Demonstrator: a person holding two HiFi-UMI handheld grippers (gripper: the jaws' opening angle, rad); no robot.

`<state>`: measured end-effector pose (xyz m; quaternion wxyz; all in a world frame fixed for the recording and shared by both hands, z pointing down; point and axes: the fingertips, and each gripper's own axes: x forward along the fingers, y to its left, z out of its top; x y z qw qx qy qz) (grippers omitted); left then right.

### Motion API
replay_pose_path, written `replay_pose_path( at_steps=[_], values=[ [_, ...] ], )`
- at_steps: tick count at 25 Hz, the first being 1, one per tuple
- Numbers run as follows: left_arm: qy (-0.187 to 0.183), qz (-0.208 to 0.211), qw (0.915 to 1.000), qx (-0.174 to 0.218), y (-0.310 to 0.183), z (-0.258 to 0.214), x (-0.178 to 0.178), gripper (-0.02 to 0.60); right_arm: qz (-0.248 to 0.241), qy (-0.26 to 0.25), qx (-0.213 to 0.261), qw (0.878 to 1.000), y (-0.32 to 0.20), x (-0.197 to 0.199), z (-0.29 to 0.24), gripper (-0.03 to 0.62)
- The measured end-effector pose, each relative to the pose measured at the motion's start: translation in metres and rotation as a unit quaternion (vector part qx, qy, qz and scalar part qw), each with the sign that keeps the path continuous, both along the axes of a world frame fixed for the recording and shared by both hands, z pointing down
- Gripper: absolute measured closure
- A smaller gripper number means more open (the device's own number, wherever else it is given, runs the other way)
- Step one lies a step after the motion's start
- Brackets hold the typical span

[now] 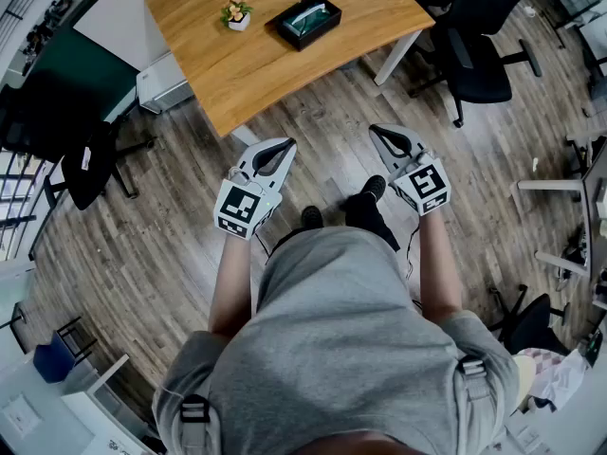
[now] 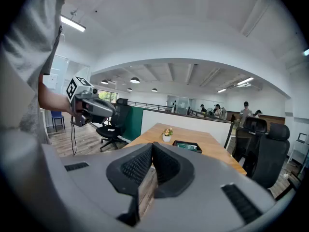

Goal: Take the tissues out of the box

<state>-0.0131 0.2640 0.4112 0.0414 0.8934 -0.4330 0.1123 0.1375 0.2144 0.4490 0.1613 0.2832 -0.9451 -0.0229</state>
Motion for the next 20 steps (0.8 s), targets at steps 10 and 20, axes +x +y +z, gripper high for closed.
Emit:
replay_pose_path(
  at_steps=[10, 20],
  values=[
    [0.013, 0.008, 0.9999, -0.001, -0.001, 0.005, -0.003, 0.558, 0.008, 0.010, -0.001, 1.000, 0.000, 0.002, 0.007, 0.589],
    [0.001, 0.009, 0.9999, 0.008, -0.002, 0.000, -0.016, 0.558, -0.004, 0.029, 0.012, 1.000, 0.002, -0.015, 0.007, 0.588]
  ],
)
